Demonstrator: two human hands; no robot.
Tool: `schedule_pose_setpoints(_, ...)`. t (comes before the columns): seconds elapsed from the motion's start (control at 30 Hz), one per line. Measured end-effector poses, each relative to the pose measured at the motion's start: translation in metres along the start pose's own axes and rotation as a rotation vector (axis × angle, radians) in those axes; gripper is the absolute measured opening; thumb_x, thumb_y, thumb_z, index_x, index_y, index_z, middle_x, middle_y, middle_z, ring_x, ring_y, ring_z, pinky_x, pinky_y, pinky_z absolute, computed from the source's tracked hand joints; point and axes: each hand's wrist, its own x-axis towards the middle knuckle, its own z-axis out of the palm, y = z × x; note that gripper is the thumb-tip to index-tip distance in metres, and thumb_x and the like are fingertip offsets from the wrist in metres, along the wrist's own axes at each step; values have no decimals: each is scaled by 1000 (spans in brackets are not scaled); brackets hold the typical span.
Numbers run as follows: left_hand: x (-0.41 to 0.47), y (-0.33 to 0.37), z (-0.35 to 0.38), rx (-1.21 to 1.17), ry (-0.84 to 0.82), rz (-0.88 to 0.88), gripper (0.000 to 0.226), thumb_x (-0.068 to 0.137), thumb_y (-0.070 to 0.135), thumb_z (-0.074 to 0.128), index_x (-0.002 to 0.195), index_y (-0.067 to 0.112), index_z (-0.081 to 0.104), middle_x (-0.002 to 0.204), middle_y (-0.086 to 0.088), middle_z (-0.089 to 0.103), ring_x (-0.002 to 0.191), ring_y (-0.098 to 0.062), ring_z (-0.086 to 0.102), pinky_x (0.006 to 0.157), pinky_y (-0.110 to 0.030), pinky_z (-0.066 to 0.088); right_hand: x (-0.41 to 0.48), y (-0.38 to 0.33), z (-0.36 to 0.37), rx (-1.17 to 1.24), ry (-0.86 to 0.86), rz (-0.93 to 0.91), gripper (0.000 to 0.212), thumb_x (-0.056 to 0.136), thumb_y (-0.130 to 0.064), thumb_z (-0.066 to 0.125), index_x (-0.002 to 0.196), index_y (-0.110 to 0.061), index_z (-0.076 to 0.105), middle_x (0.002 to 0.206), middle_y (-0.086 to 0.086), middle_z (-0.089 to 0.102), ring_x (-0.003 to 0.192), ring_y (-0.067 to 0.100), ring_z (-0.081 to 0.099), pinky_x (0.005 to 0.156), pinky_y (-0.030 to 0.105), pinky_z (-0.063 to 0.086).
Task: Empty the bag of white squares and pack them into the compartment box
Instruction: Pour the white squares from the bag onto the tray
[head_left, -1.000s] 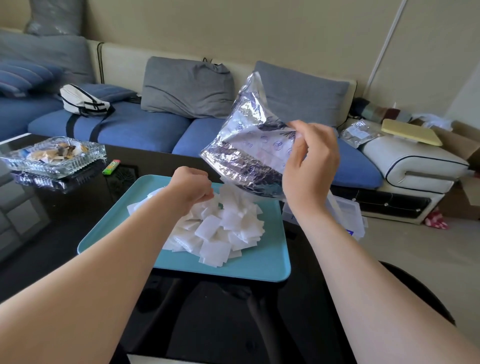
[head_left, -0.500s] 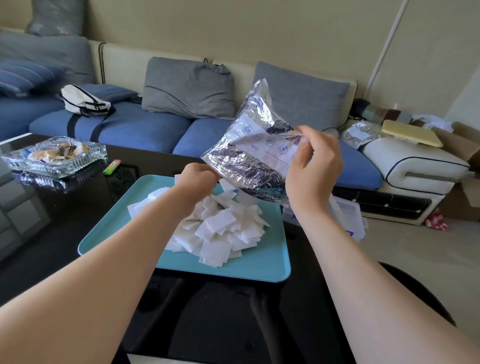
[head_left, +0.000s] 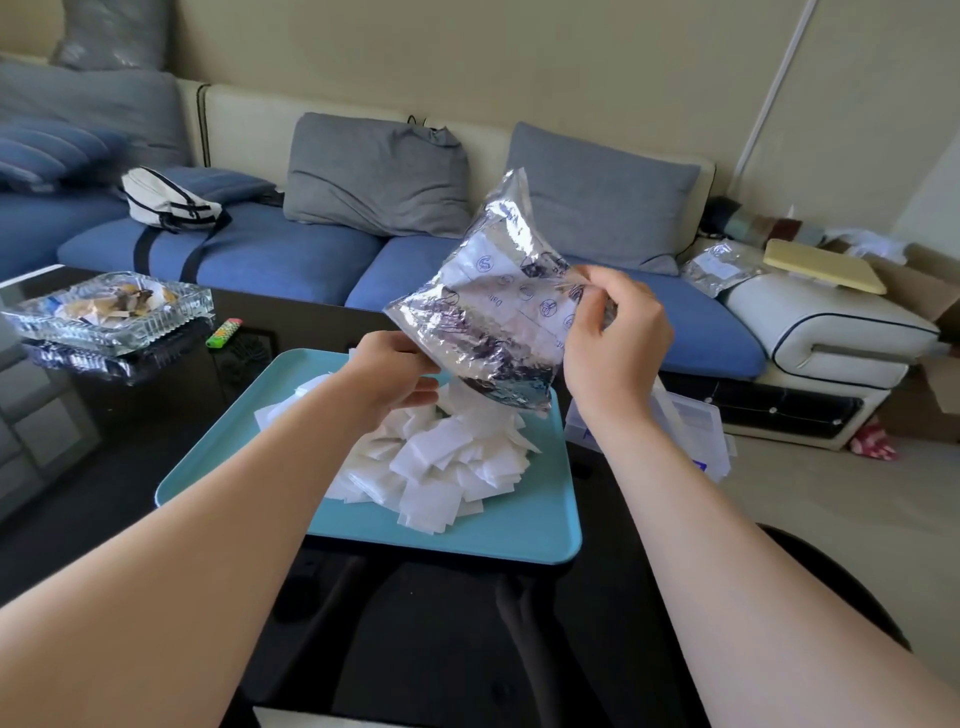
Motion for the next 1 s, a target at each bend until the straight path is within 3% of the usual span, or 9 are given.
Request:
schedule_pose_setpoints(0.1, -1, 2, -4, 9, 27, 9, 18, 98, 10, 70, 115, 9, 75, 110, -9, 74, 89, -22, 72, 64, -28, 62, -1, 0, -1, 12, -45, -6, 33, 98, -1, 54, 110, -16, 81, 96, 4, 75, 83, 4, 56, 74, 0, 33)
schedule_pose_setpoints(0.3, 2, -1, -3, 72, -28, 11, 28, 97, 21, 74, 122, 9, 74, 113, -7, 75, 107, -23, 72, 88, -33, 61, -2, 2, 1, 9, 14, -6, 34, 99, -1, 52, 113, -14, 81, 101, 4, 77, 87, 6, 60, 76, -1, 33)
schedule_pose_setpoints(0.4, 1, -1, -2, 95, -35, 38, 33, 95, 25, 76, 126, 14, 73, 116, -7, 73, 109, -24, 70, 95, -36, 60, 1, 6, -2, -16, 31, -26, 33, 98, 1, 49, 103, -9, 80, 85, -4, 68, 76, 6, 49, 68, 5, 31)
schedule_pose_setpoints(0.47, 1, -1, -2, 85, -44, 29, 36, 95, 27, 76, 129, 16, 71, 118, -6, 72, 111, -23, 69, 97, -37, 59, 4, 9, -3, -51, 39, -77, 28, 95, 6, 47, 93, 0, 75, 72, 6, 55, 75, 6, 33, 61, 10, 26)
schedule_pose_setpoints(0.57, 0, -1, 0, 86, -105, 20, 29, 96, 26, 75, 124, 19, 73, 120, -3, 73, 113, -22, 69, 102, -41, 57, 4, 8, -4, -66, 1, -92, 32, 95, 7, 49, 104, -3, 78, 78, 16, 69, 74, 10, 34, 65, 0, 28)
schedule_pose_setpoints(0.7, -2, 1, 7, 22, -148, 40, 14, 102, 15, 66, 114, 19, 73, 117, -3, 77, 108, -20, 72, 95, -37, 59, 5, 6, -4, -22, 5, -59, 40, 97, 2, 49, 116, -13, 81, 94, 8, 79, 81, 21, 65, 71, 5, 30)
schedule_pose_setpoints(0.83, -11, 11, 11, -46, -74, 111, 20, 107, 10, 55, 115, 9, 73, 102, -6, 81, 89, -18, 79, 86, -39, 64, 4, 6, -5, -17, -28, 35, 32, 100, 0, 50, 103, -10, 79, 86, 10, 75, 74, 12, 43, 63, 3, 30)
schedule_pose_setpoints(0.93, -18, 18, 11, 38, 34, 220, 25, 107, 23, 57, 102, 12, 79, 92, -6, 81, 83, -16, 79, 73, -37, 65, 4, 19, -9, -87, -110, 200, 27, 104, -4, 49, 105, -9, 76, 94, 12, 74, 77, 19, 51, 60, 13, 33)
schedule_pose_setpoints(1.0, -22, 20, 10, 140, 128, 322, 27, 104, 24, 61, 92, 12, 81, 81, -4, 80, 73, -14, 78, 64, -34, 65, 4, 28, -9, -148, -212, 310, 26, 107, -11, 51, 123, -10, 72, 116, 14, 73, 100, 33, 63, 75, 26, 41)
